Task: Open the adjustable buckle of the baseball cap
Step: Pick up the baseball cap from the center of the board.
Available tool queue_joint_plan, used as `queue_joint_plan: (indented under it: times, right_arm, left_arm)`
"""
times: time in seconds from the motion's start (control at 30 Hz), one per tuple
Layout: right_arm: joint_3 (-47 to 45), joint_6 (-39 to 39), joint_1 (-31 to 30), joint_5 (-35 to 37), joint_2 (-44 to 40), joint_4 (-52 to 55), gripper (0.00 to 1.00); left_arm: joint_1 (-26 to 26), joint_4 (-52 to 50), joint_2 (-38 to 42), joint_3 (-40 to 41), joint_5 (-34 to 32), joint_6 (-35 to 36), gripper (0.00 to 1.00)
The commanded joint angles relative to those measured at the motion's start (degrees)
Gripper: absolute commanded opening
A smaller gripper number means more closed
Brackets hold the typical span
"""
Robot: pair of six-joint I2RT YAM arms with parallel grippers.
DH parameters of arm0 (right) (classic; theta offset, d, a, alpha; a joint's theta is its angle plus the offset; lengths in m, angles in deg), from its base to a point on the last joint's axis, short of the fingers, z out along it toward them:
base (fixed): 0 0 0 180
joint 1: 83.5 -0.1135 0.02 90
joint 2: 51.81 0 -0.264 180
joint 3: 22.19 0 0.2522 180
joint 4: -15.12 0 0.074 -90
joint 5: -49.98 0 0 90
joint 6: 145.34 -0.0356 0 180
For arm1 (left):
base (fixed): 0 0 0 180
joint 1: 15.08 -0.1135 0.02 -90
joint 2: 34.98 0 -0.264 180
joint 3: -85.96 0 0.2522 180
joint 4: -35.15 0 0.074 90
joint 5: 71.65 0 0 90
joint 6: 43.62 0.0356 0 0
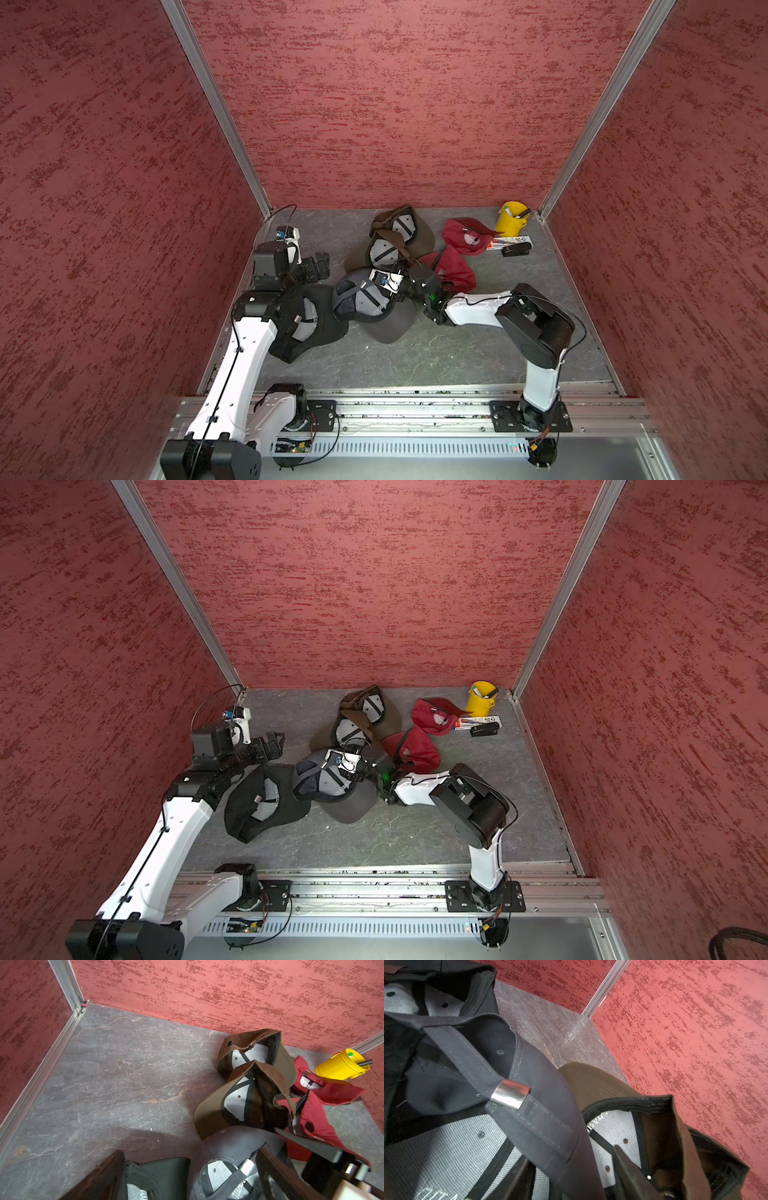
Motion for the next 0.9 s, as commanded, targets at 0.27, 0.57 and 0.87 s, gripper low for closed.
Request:
queue_joint_plan:
  times: [0.27, 0.57, 0.87]
  right_arm:
    - [1.1, -2.1, 0.0, 2.7, 1.6, -5.9, 0.26]
    - [-2.5, -7.3, -0.4, 4.3, -4.4, -7.2, 0.01]
    - [-9.1, -8.4, -2.1, 10.9, -19.4, -6.4, 0.0]
  left_arm:
    - [4.7, -2.9, -3.1, -6.7, 2.1, 4.1, 1.0]
    - [9.0, -3.6, -4.9, -9.7, 2.9, 5.1, 1.0]
    - [13.6, -3.0, -7.1, -14.3, 8.1, 4.5, 0.93]
